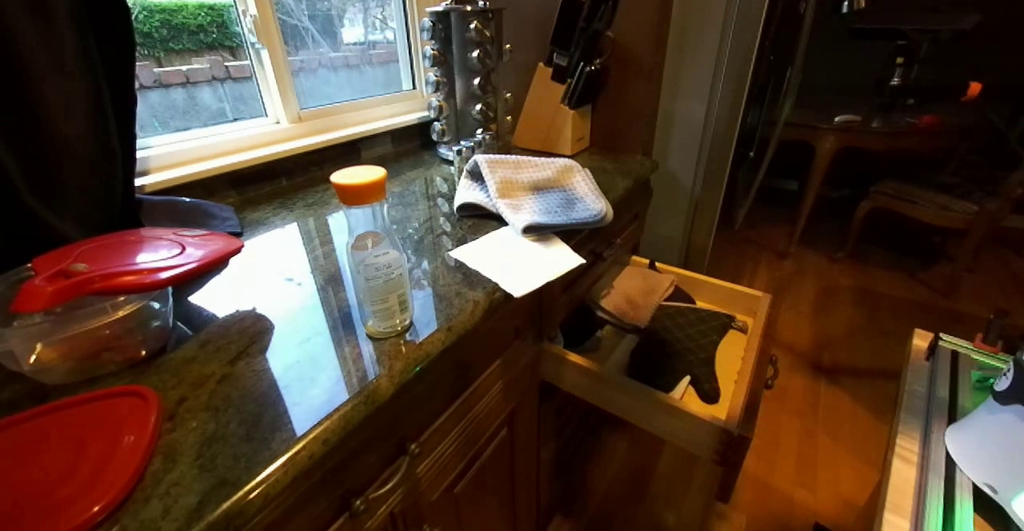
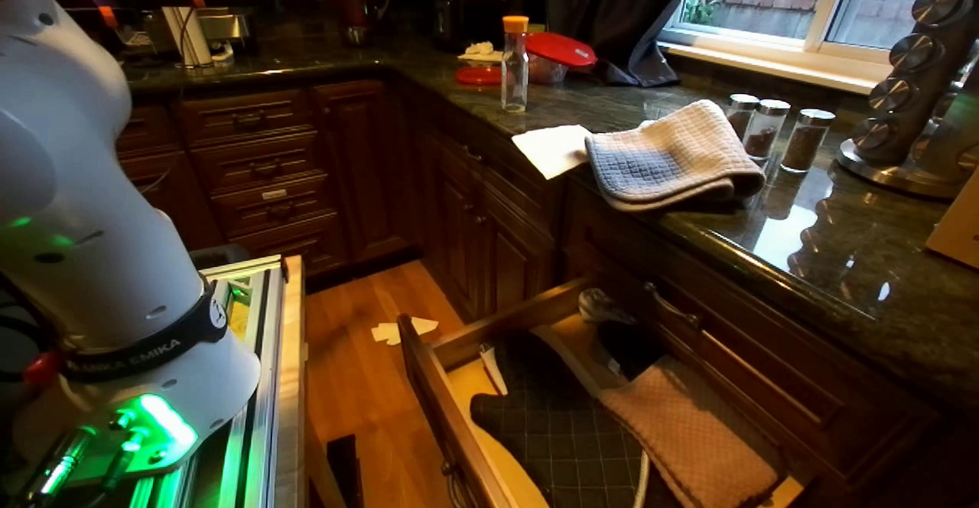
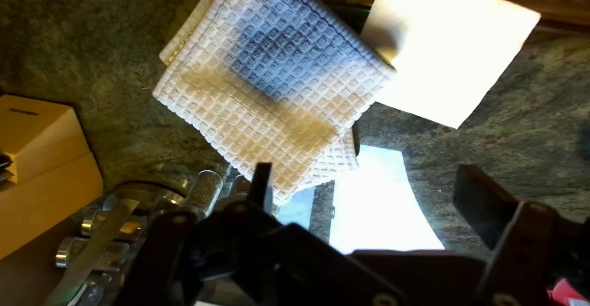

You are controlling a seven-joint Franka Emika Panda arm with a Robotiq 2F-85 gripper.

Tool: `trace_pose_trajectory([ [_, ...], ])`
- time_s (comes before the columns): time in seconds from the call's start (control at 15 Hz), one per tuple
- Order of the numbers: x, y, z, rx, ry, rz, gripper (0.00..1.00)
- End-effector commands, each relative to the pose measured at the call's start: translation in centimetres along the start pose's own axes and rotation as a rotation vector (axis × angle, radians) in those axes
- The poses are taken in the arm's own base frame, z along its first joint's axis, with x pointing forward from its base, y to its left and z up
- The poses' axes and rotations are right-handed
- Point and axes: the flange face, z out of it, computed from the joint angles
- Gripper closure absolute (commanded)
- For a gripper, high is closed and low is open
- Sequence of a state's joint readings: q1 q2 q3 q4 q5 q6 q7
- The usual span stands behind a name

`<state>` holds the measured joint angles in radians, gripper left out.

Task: Take the kitchen towel out of the drawer

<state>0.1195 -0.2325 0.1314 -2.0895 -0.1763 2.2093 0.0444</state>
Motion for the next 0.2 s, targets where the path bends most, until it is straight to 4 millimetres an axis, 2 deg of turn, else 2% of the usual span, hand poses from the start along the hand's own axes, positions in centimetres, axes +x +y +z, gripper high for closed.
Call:
trace_pose_trajectory([
  [0.0, 0.02, 0.07, -0.14, 0.005, 0.0, 0.0, 0.0],
  [0.13, 0.01, 0.16, 0.08, 0.007, -0.005, 0.0, 0.0],
])
